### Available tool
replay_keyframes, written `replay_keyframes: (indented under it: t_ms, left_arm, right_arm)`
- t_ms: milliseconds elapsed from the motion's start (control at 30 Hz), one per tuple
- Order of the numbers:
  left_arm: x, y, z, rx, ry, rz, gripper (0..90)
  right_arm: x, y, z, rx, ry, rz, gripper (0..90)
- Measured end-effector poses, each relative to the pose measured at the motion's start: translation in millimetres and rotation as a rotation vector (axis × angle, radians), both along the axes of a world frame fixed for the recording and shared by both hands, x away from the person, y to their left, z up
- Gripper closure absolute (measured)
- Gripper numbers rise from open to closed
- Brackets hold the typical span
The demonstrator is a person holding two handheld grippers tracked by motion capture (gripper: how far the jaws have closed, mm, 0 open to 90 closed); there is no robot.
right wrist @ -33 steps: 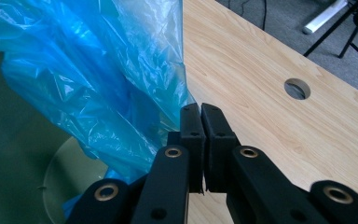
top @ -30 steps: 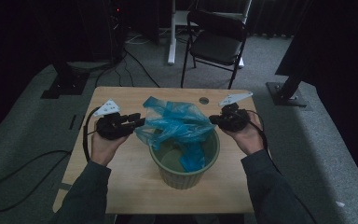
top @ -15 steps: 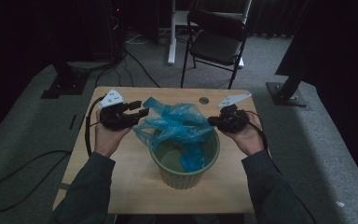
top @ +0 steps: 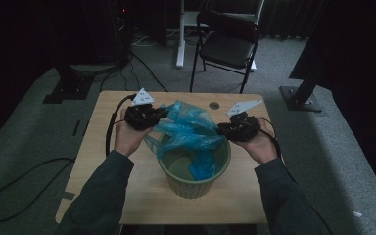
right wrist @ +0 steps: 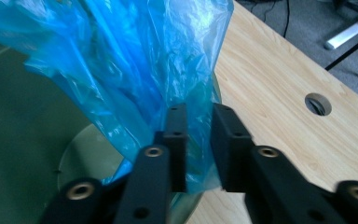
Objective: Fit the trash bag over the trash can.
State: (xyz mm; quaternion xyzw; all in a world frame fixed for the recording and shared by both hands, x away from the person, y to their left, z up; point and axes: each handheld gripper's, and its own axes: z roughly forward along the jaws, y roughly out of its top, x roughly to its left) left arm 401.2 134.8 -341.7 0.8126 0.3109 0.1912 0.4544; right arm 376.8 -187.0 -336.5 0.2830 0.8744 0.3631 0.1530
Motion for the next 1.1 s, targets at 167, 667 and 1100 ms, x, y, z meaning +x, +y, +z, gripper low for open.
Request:
replay_keyframes:
  t_ms: [167,667,1100]
  left_arm:
    - [1.1,-4.2,-1.2,0.010,0.007,-0.013,85.2]
    - [0.4,-15.8,-5.1,0.026,0.013,-0.056,85.4]
    - [-8.6,-3.3,-5.1,-0.009,0.019,-0.070,76.1]
  right_arm:
    - [-1.9,-0.8,4.4,0.021,-0.025,0.022,64.5]
    - [11.1,29.2,20.6,0.039,-0.076,0.049,59.2]
    - [32.9,23.1,8.8,-0.008,0.010,-0.055,89.6]
